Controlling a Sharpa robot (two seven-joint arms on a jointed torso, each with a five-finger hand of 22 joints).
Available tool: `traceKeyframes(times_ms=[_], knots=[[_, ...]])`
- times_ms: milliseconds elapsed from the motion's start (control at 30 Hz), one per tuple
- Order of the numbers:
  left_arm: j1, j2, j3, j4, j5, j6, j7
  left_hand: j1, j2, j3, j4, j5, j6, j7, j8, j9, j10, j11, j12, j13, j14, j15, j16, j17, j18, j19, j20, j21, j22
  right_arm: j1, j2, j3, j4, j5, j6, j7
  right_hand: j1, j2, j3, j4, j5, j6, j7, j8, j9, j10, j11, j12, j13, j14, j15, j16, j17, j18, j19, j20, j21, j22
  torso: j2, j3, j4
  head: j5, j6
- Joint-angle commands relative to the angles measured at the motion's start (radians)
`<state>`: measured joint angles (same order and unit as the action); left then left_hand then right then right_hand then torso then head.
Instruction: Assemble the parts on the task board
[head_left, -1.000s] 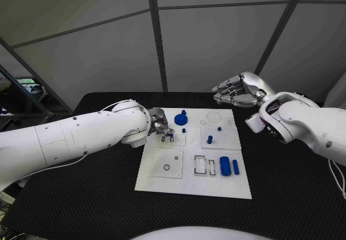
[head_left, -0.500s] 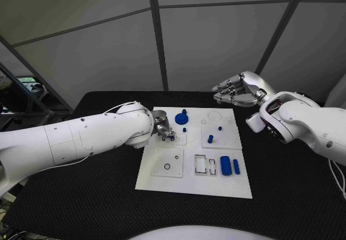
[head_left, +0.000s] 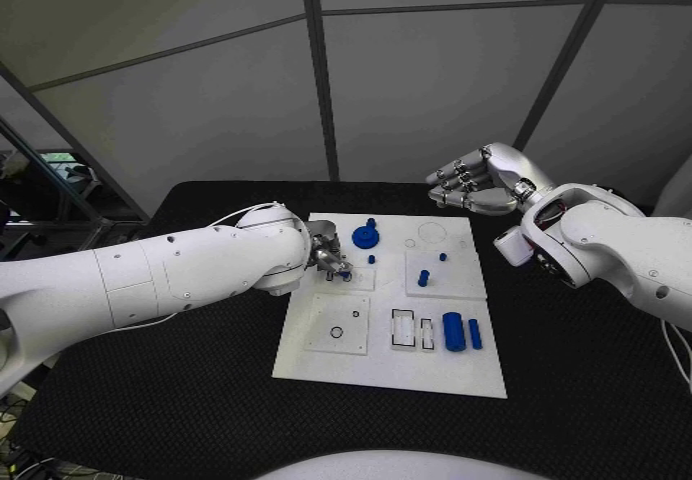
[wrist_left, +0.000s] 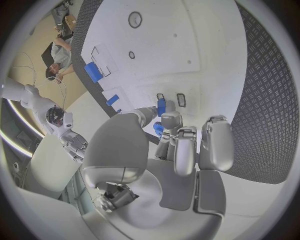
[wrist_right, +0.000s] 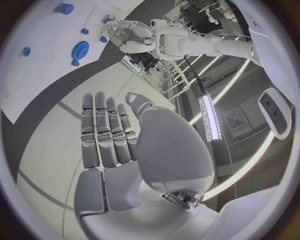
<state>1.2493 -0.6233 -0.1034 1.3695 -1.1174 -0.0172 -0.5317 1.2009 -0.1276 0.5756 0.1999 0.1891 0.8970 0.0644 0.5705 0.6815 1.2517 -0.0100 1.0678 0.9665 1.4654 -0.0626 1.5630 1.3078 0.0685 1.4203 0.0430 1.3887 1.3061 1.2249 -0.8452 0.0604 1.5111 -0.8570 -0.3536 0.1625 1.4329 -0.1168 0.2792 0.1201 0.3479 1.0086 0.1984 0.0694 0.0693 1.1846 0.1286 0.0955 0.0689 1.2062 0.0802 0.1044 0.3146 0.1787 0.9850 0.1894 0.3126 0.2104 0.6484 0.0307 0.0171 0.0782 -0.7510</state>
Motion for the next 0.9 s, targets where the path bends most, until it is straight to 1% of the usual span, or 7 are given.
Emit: traceKeyframes(times_ms=[33, 233, 433, 567, 600, 733, 900], knots=[[-0.003, 0.002, -0.002, 0.001, -0.027, 0.054, -0.006, -0.009, 0.003, 0.161, -0.158, 0.003, -0.003, -0.001, 0.004, 0.001, 0.005, 0.0, 0.006, 0.002, 0.104, -0.005, 0.004, 0.259, -0.008, 0.008, 0.001, 0.005, 0.002, 0.002, 0.002, 0.001, 0.001, -0.017, 0.004, 0.005, -0.01, 0.002, 0.0, 0.005, 0.007, 0.004, 0.002, 0.0, 0.0, 0.004, 0.002, 0.003, -0.001, 0.005, 0.002, -0.005, -0.002, 0.003, 0.008, 0.002, -0.006, -0.002, 0.0, -0.0004, 0.0007, 0.001, -0.002], [-0.004, 0.008, -0.002, -0.005, -0.041, 0.081, -0.007, -0.012, 0.0, 0.162, -0.161, 0.004, -0.003, -0.001, 0.005, 0.003, 0.008, -0.001, 0.011, 0.006, 0.104, -0.006, 0.004, 0.26, -0.008, 0.008, 0.001, 0.005, 0.002, 0.002, 0.006, 0.001, -0.001, -0.018, 0.008, 0.005, -0.009, 0.003, 0.001, 0.004, 0.01, 0.004, 0.002, 0.0, 0.0, 0.003, 0.002, 0.003, -0.002, 0.005, 0.001, -0.006, -0.002, 0.003, 0.009, 0.001, -0.007, -0.003, 0.0, -0.0001, -0.0011, 0.0, -0.002], [-0.004, 0.01, -0.002, -0.007, -0.045, 0.094, -0.008, -0.019, -0.001, 0.162, -0.164, 0.004, -0.001, -0.003, 0.009, 0.006, 0.016, -0.002, 0.022, 0.017, 0.105, -0.006, 0.006, 0.261, -0.008, 0.009, 0.0, 0.006, 0.004, 0.001, 0.007, 0.001, 0.0, -0.019, 0.01, 0.005, -0.01, 0.003, 0.002, 0.004, 0.013, 0.005, 0.001, 0.001, 0.0, 0.003, 0.002, 0.003, -0.002, 0.005, 0.001, -0.006, -0.002, 0.003, 0.009, 0.001, -0.008, -0.003, 0.001, -0.0004, -0.0002, -0.004, 0.0], [-0.004, 0.01, -0.002, -0.006, -0.046, 0.102, -0.008, -0.022, -0.002, 0.161, -0.165, 0.004, 0.001, -0.004, 0.011, 0.007, 0.018, -0.002, 0.026, 0.02, 0.105, -0.006, 0.007, 0.262, -0.008, 0.009, 0.0, 0.006, 0.004, 0.001, 0.007, 0.001, 0.0, -0.019, 0.01, 0.004, -0.01, 0.003, 0.003, 0.004, 0.016, 0.005, 0.001, 0.001, 0.001, 0.003, 0.001, 0.003, -0.002, 0.005, 0.001, -0.007, -0.003, 0.003, 0.009, 0.001, -0.009, -0.004, 0.001, 0.0004, -0.0005, -0.003, -0.001], [-0.004, 0.01, -0.002, -0.006, -0.046, 0.104, -0.009, -0.025, -0.003, 0.161, -0.166, 0.004, 0.002, -0.005, 0.012, 0.008, 0.02, -0.003, 0.029, 0.023, 0.105, -0.007, 0.008, 0.263, -0.008, 0.009, 0.0, 0.006, 0.004, 0.001, 0.007, 0.001, 0.001, -0.019, 0.01, 0.004, -0.01, 0.003, 0.003, 0.004, 0.016, 0.005, 0.001, 0.001, 0.001, 0.003, 0.001, 0.003, -0.002, 0.005, 0.001, -0.007, -0.003, 0.003, 0.009, 0.001, -0.009, -0.004, 0.001, -0.0005, 0.0001, -0.003, -0.001], [-0.004, 0.008, -0.002, -0.005, -0.046, 0.109, -0.009, -0.026, -0.003, 0.161, -0.166, 0.004, 0.002, -0.005, 0.013, 0.008, 0.021, -0.003, 0.03, 0.024, 0.105, -0.007, 0.008, 0.263, -0.008, 0.009, 0.0, 0.006, 0.004, 0.001, 0.008, 0.001, 0.0, -0.019, 0.011, 0.003, -0.01, 0.003, 0.003, 0.004, 0.016, 0.005, 0.001, 0.001, 0.001, 0.003, 0.001, 0.003, -0.002, 0.005, 0.001, -0.007, -0.003, 0.003, 0.009, 0.001, -0.009, -0.004, 0.001, -0.0013, 0.0006, -0.004, -0.003], [-0.004, 0.008, -0.002, -0.006, -0.046, 0.109, -0.009, -0.031, -0.004, 0.16, -0.168, 0.003, 0.004, -0.007, 0.016, 0.011, 0.024, -0.004, 0.035, 0.028, 0.105, -0.008, 0.008, 0.263, -0.008, 0.01, -0.001, 0.007, 0.007, 0.001, 0.01, 0.001, 0.0, -0.019, 0.01, 0.003, -0.01, 0.003, 0.003, 0.004, 0.016, 0.005, 0.001, 0.001, 0.001, 0.003, 0.001, 0.003, -0.002, 0.005, 0.001, -0.007, -0.003, 0.003, 0.009, 0.001, -0.009, -0.004, 0.001, -0.0006, 0.0009, -0.004, -0.003]])
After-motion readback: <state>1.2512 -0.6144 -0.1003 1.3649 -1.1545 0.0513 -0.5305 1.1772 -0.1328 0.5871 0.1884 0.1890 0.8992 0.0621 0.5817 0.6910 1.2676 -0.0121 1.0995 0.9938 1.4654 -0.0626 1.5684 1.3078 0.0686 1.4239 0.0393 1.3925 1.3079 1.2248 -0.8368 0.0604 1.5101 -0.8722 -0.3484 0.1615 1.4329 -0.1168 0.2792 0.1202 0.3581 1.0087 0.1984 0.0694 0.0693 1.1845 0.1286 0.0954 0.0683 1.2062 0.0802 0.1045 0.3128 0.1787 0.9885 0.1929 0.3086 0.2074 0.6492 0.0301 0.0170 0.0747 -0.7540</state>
